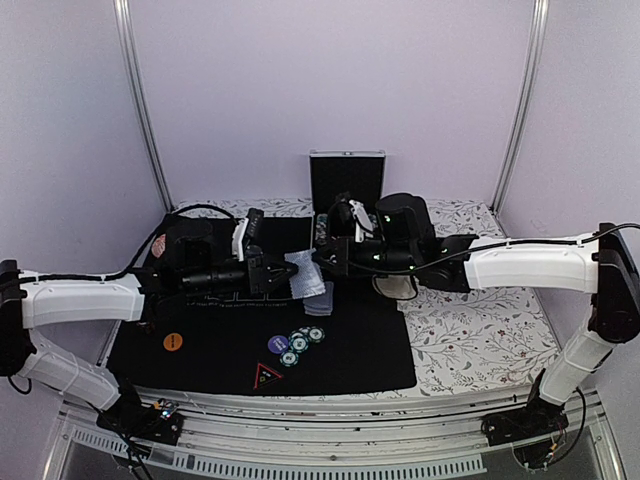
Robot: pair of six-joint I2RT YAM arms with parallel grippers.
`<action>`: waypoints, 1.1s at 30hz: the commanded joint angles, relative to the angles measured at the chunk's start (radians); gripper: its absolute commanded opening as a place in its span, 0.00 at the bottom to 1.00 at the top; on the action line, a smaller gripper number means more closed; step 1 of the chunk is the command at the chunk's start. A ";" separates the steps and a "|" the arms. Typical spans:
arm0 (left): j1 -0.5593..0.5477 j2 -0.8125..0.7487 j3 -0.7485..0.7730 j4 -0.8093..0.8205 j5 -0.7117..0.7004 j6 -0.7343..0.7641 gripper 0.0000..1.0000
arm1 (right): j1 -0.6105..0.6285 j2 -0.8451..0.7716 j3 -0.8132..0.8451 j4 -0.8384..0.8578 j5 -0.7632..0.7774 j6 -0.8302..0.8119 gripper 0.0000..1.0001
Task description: Distribute texas hold em gaming equipment
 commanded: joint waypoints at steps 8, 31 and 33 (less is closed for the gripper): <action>0.021 -0.032 0.000 -0.078 -0.040 -0.018 0.00 | 0.010 -0.035 0.015 0.028 0.014 -0.020 0.07; 0.751 -0.565 -0.193 -0.746 -0.081 -0.044 0.00 | 0.009 -0.164 -0.099 -0.195 0.246 -0.212 1.00; 0.862 -0.545 -0.193 -0.737 -0.028 -0.027 0.00 | 0.009 -0.164 -0.106 -0.196 0.242 -0.215 0.99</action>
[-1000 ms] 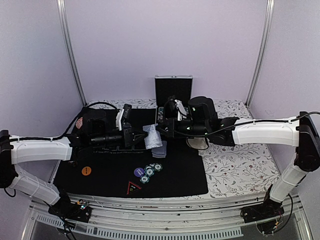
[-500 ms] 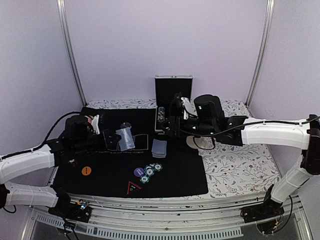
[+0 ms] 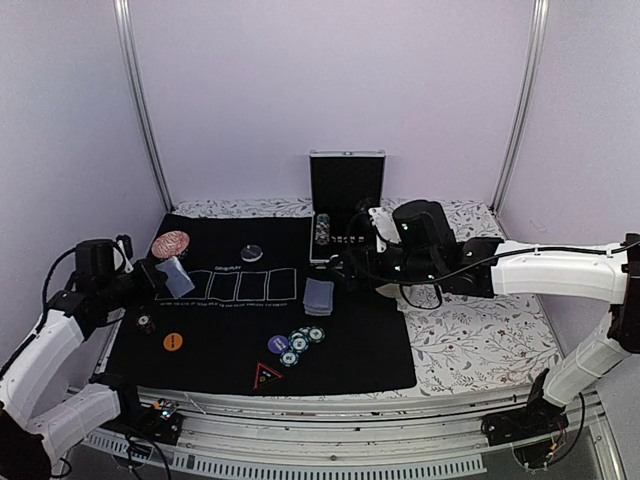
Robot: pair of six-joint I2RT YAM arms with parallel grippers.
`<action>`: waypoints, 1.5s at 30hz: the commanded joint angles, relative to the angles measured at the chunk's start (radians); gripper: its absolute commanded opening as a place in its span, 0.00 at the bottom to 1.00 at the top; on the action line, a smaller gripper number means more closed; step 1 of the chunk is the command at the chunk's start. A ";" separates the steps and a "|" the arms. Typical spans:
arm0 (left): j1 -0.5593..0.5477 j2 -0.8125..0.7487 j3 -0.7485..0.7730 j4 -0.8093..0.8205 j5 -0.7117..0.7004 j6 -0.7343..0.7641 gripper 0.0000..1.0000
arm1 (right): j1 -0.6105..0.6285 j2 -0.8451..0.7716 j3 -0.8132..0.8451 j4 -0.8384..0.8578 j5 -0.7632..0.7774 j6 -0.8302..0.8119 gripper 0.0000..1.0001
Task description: Distribute texas hold em gaming equipment
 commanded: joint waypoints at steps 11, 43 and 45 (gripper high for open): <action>0.331 0.069 -0.156 -0.014 0.354 -0.107 0.00 | 0.005 -0.035 -0.055 -0.042 0.066 -0.046 0.99; 0.201 0.213 -0.202 0.027 0.240 -0.181 0.00 | 0.005 0.070 0.040 -0.093 0.026 -0.057 0.99; 0.201 0.222 -0.207 0.029 0.235 -0.178 0.00 | 0.005 0.071 0.043 -0.101 0.026 -0.059 0.99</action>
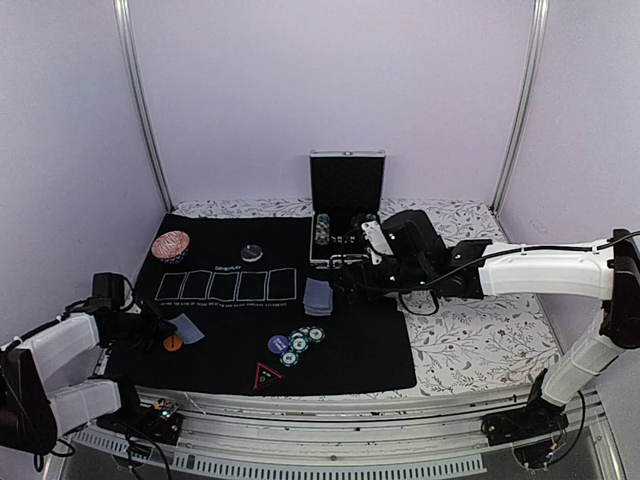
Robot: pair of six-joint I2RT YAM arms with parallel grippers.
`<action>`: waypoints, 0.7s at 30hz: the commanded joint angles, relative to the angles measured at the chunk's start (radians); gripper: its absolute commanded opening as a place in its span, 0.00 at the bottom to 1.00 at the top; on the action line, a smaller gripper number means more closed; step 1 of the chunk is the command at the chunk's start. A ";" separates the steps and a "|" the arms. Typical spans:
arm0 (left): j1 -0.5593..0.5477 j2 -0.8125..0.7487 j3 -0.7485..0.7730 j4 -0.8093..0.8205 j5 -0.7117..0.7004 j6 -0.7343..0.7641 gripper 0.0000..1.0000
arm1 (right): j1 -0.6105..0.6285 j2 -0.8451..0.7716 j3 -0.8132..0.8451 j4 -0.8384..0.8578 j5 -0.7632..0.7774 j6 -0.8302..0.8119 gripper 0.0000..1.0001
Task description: Distribute texas hold em gaming equipment
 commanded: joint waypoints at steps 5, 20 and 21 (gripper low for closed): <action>-0.007 0.021 -0.015 0.030 -0.041 0.015 0.14 | 0.005 0.010 0.036 -0.034 0.002 -0.008 0.99; -0.077 -0.138 0.224 -0.093 -0.280 0.119 0.57 | 0.001 -0.003 0.070 -0.048 0.001 -0.068 0.99; -0.130 -0.128 0.258 -0.087 -0.309 0.130 0.59 | -0.003 -0.008 0.072 -0.048 0.006 -0.074 0.99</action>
